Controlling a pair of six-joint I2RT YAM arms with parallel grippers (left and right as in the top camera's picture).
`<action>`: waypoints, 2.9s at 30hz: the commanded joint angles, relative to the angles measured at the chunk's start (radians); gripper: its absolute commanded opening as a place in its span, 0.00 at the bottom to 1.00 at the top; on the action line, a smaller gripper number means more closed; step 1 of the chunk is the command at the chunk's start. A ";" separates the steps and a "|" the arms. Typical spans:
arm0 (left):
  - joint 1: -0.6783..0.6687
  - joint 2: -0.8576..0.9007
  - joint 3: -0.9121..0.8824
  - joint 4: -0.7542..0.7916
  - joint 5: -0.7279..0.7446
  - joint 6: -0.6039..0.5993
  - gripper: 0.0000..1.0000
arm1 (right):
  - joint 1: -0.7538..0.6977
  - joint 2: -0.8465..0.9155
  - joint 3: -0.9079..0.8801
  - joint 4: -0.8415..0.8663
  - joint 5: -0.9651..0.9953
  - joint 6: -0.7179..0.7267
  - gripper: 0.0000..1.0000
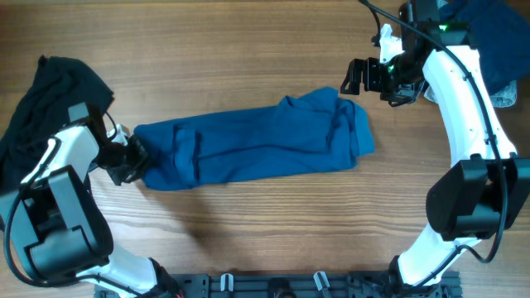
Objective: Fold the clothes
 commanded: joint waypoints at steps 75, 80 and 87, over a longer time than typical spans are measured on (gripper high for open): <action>-0.653 0.164 0.495 -0.491 -0.306 -0.362 0.85 | 0.004 -0.008 0.016 -0.033 -0.003 0.029 1.00; -0.735 0.249 0.495 -0.504 -0.383 -0.414 0.83 | 0.004 -0.008 0.016 -0.036 -0.002 0.031 1.00; -0.732 0.298 0.495 -0.563 -0.570 -0.429 0.50 | 0.004 -0.008 0.016 -0.048 -0.002 0.027 1.00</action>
